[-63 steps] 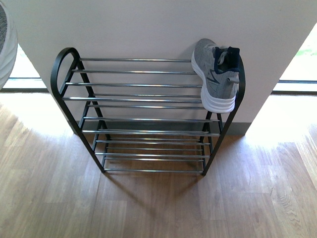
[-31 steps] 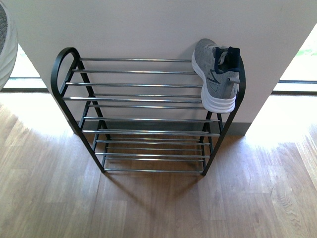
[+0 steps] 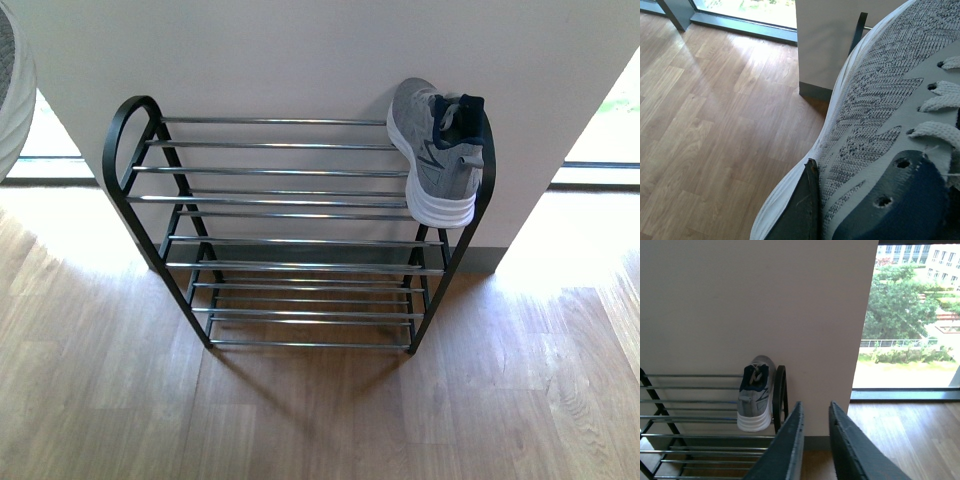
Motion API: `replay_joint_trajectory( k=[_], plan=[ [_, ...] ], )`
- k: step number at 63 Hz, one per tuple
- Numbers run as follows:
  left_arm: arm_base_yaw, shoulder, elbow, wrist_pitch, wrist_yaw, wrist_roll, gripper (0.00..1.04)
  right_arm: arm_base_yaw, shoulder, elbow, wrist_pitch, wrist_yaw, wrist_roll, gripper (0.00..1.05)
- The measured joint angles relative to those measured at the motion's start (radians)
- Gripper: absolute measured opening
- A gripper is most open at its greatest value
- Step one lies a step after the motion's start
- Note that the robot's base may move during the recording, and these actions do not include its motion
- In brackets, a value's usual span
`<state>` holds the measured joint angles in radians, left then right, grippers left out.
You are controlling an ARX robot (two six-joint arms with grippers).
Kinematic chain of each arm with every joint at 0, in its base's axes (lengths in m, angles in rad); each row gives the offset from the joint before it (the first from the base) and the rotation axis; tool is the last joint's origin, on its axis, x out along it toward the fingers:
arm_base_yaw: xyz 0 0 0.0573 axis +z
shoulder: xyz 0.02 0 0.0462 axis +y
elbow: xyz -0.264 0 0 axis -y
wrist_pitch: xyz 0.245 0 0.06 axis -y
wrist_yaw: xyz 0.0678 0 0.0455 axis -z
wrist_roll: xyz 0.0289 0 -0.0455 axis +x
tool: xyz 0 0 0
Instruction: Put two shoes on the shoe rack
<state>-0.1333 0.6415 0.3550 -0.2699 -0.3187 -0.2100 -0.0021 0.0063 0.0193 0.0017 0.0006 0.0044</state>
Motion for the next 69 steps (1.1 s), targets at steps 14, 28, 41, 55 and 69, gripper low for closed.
replay_joint_trajectory(
  k=[14,28,41,55,69],
  plan=[
    [-0.018,0.014,-0.008,0.055,-0.067,-0.024,0.02,0.0,0.0,0.0,0.0,0.0,0.0,0.54],
    [-0.088,0.449,0.108,0.396,-0.029,-0.225,0.02,0.0,0.0,0.0,0.0,0.0,0.0,0.92],
    [-0.197,1.128,0.512,0.492,0.134,-0.51,0.02,0.0,0.0,0.0,0.0,0.0,0.0,0.96],
    [-0.256,1.541,0.93,0.353,0.246,-0.575,0.02,0.0,-0.001,0.0,0.0,0.0,0.0,0.96],
    [-0.257,1.73,1.212,0.232,0.292,-0.565,0.02,0.0,0.0,0.0,0.0,0.0,0.0,0.96]
  ],
)
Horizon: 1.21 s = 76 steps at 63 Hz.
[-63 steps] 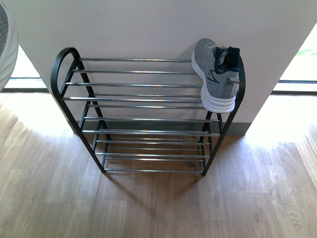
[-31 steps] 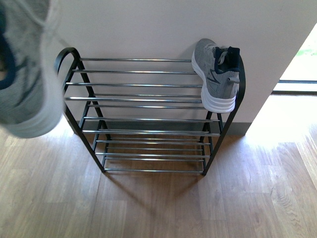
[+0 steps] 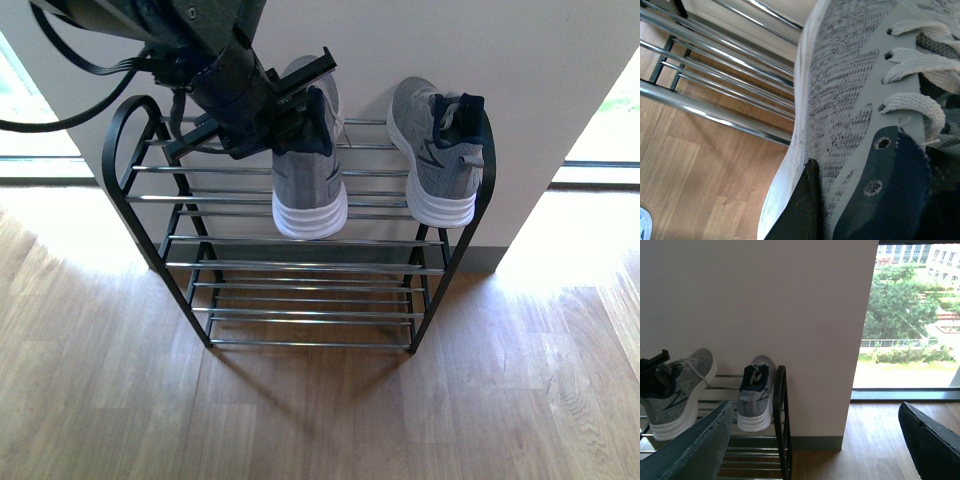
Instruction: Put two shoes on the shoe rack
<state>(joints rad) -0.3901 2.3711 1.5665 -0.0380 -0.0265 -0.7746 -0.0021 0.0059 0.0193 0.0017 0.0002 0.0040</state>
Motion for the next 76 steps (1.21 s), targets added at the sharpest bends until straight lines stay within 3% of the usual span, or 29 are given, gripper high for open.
replay_joint_trajectory(
  k=[21,52,63,76],
  plan=[
    [-0.016,0.219,0.329,-0.149,0.064,0.069,0.02,0.0,0.0,0.0,0.0,0.0,0.0,0.96],
    [-0.055,0.385,0.652,-0.346,0.078,0.232,0.02,0.0,0.0,0.0,0.0,0.0,0.0,0.96],
    [-0.063,0.34,0.579,-0.28,0.047,0.261,0.35,0.0,0.0,0.0,0.0,0.0,0.0,0.96],
    [-0.062,0.097,0.282,-0.09,-0.047,0.278,0.7,0.0,0.0,0.0,0.0,0.0,0.0,0.96]
  ],
)
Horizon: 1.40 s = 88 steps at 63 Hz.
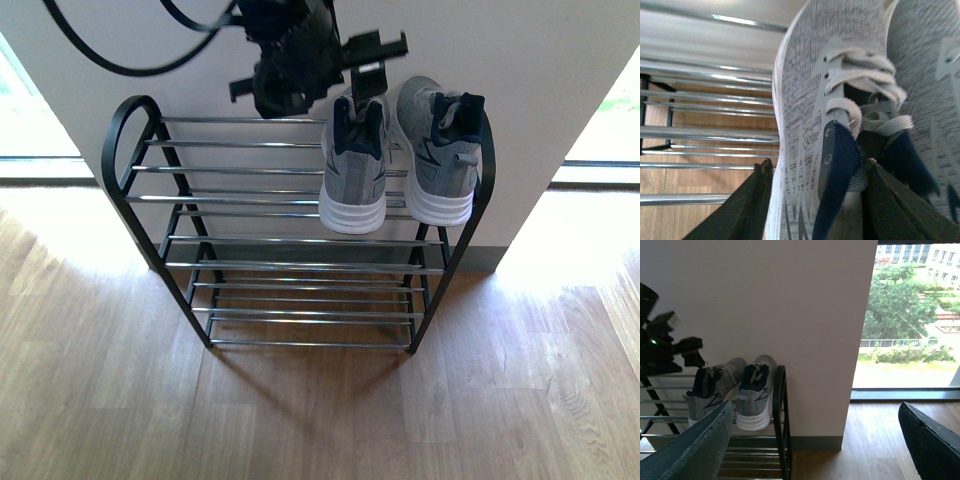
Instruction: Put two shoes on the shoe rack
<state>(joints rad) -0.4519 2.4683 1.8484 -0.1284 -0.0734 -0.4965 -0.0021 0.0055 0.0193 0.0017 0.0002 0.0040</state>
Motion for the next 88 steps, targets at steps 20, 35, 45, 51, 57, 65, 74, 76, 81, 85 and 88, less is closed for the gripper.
replay_joint_trajectory(
  k=[20,35,45,51,57,65,74,76,81,85,88],
  plan=[
    [0.118,-0.552,-0.647,0.285,-0.16,0.023,0.95,0.0,0.0,0.0,0.0,0.0,0.0,0.96],
    [0.182,-1.014,-1.052,0.27,-0.304,0.098,0.95,0.0,0.0,0.0,0.0,0.0,0.0,0.96],
    [0.241,-1.318,-1.232,0.161,-0.354,0.107,0.95,0.0,0.0,0.0,0.0,0.0,0.0,0.96],
    [0.282,-1.47,-1.313,0.122,-0.385,0.111,0.95,0.0,0.0,0.0,0.0,0.0,0.0,0.96],
    [0.313,-1.588,-1.379,0.056,-0.387,0.093,0.95,0.0,0.0,0.0,0.0,0.0,0.0,0.96],
    [0.399,-1.654,-1.508,0.332,-0.127,0.211,0.83,0.0,0.0,0.0,0.0,0.0,0.0,0.96],
    [0.445,-1.738,-1.661,0.667,0.073,0.426,0.53,0.0,0.0,0.0,0.0,0.0,0.0,0.96],
    [0.446,-1.756,-1.674,0.667,0.073,0.444,0.46,0.0,0.0,0.0,0.0,0.0,0.0,0.96],
    [0.448,-1.785,-1.701,0.663,0.073,0.464,0.33,0.0,0.0,0.0,0.0,0.0,0.0,0.96],
    [0.448,-1.812,-1.721,0.652,0.073,0.474,0.23,0.0,0.0,0.0,0.0,0.0,0.0,0.96],
    [0.448,-1.831,-1.732,0.644,0.073,0.476,0.15,0.0,0.0,0.0,0.0,0.0,0.0,0.96]
  ],
)
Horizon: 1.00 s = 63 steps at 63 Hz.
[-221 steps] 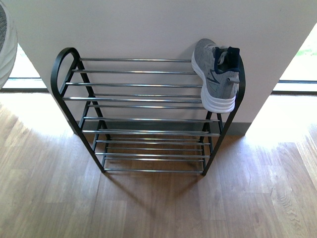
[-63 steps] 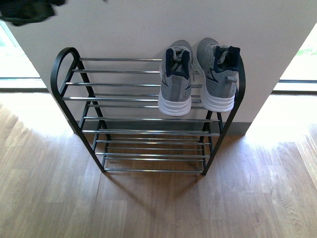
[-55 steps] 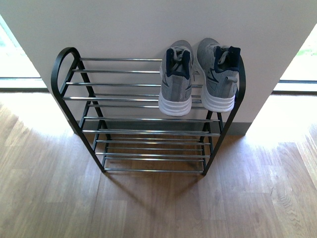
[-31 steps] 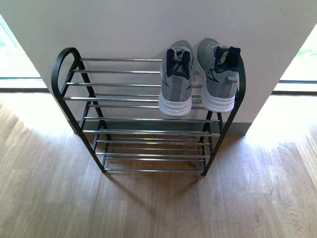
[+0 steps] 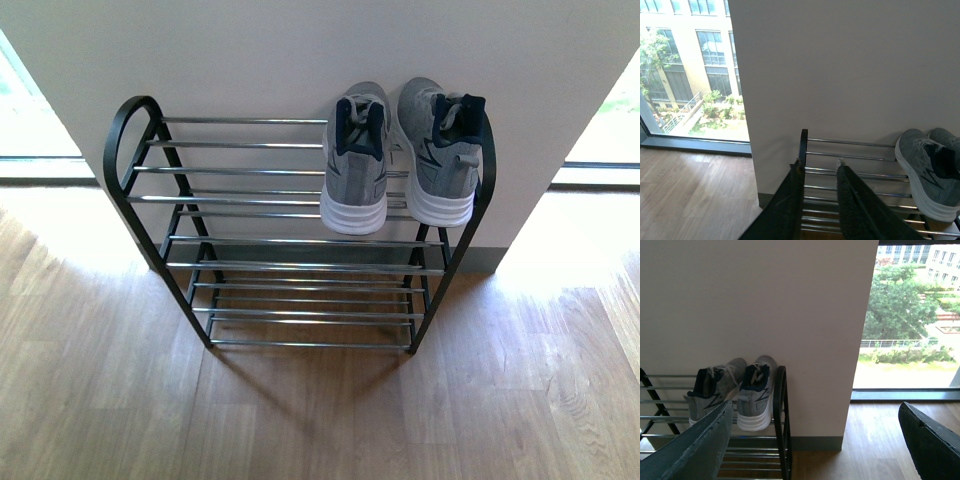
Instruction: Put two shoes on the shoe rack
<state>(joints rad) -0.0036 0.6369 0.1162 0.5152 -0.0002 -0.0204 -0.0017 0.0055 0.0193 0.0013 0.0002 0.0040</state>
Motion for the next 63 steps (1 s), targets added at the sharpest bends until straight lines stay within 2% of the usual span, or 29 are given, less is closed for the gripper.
replay_joint_trajectory(
  k=[6,32,37,63],
  plan=[
    [0.0,-0.037,-0.015,-0.019,0.0,0.002,0.01,0.0,0.0,0.0,0.0,0.0,0.0,0.96],
    [0.0,-0.219,-0.072,-0.142,0.0,0.009,0.01,0.0,0.0,0.0,0.0,0.0,0.0,0.96],
    [0.0,-0.24,-0.102,-0.123,0.0,0.009,0.01,0.0,0.0,0.0,0.0,0.0,0.0,0.96],
    [0.0,-0.379,-0.102,-0.256,0.0,0.01,0.01,0.0,0.0,0.0,0.0,0.0,0.0,0.96]
  ],
)
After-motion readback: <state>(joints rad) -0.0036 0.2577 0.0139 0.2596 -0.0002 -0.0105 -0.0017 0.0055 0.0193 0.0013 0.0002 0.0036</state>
